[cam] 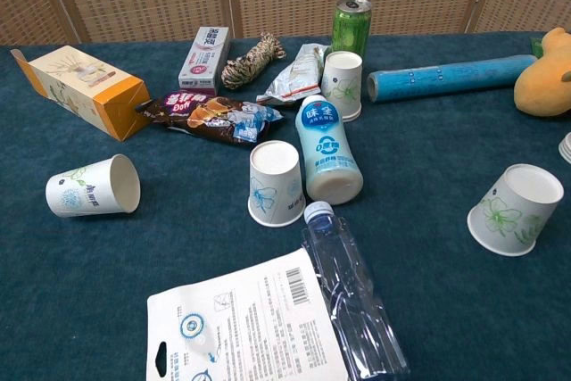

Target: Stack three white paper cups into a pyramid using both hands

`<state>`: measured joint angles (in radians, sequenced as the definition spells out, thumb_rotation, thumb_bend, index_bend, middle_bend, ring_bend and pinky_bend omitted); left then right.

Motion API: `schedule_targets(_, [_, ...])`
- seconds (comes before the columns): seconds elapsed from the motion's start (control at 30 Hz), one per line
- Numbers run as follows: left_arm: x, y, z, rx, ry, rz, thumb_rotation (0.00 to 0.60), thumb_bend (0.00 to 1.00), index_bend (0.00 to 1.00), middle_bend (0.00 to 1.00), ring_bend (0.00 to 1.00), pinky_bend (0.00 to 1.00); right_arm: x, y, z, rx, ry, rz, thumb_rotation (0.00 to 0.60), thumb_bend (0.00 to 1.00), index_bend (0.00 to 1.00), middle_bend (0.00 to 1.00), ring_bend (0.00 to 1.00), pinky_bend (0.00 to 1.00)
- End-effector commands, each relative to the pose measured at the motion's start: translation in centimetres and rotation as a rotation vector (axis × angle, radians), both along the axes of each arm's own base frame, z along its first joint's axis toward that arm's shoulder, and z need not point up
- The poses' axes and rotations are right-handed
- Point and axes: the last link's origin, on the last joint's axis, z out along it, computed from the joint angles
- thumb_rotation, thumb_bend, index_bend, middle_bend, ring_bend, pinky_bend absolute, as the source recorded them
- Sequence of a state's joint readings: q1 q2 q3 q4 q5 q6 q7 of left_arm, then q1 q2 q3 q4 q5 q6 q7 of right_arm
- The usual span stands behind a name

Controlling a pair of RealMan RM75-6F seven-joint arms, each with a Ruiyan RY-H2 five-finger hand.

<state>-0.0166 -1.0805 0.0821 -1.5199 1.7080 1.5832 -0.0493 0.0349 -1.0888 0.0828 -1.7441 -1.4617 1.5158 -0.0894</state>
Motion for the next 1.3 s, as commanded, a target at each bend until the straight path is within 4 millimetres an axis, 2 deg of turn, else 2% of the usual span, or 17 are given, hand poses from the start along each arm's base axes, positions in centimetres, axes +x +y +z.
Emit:
schedule_targets(0.03, [0.0, 0.0, 0.0, 0.001, 0.001, 0.000, 0.600, 0.24, 0.00, 0.00, 0.00, 0.00, 0.0, 0.0, 0.0, 0.001, 0.000, 0.000, 0.600, 0.00, 0.00, 0.00, 0.00, 0.00])
schedule_targets(0.5, [-0.5, 0.5, -0.5, -0.017, 0.015, 0.019, 0.600, 0.24, 0.00, 0.00, 0.00, 0.00, 0.1, -0.1, -0.1, 0.000, -0.001, -0.001, 0.600, 0.00, 0.00, 0.00, 0.00, 0.00])
schedule_targets(0.73, [-0.5, 2.3, -1.7, -0.039, 0.013, 0.037, 0.600, 0.24, 0.00, 0.00, 0.00, 0.00, -0.3, -0.1, 0.2, -0.008, -0.006, -0.019, 0.600, 0.00, 0.00, 0.00, 0.00, 0.00])
schedule_targets(1.03, [2.9, 5.2, -5.9, -0.144, 0.022, 0.057, 0.600, 0.25, 0.00, 0.00, 0.00, 0.00, -0.2, -0.1, 0.1, 0.001, -0.010, -0.012, 0.600, 0.00, 0.00, 0.00, 0.00, 0.00])
schedule_targets(1.3, [6.0, 6.9, -9.5, -0.200, 0.039, 0.103, 0.600, 0.25, 0.00, 0.00, 0.00, 0.00, -0.4, -0.1, 0.1, 0.004, -0.015, -0.018, 0.600, 0.00, 0.00, 0.00, 0.00, 0.00])
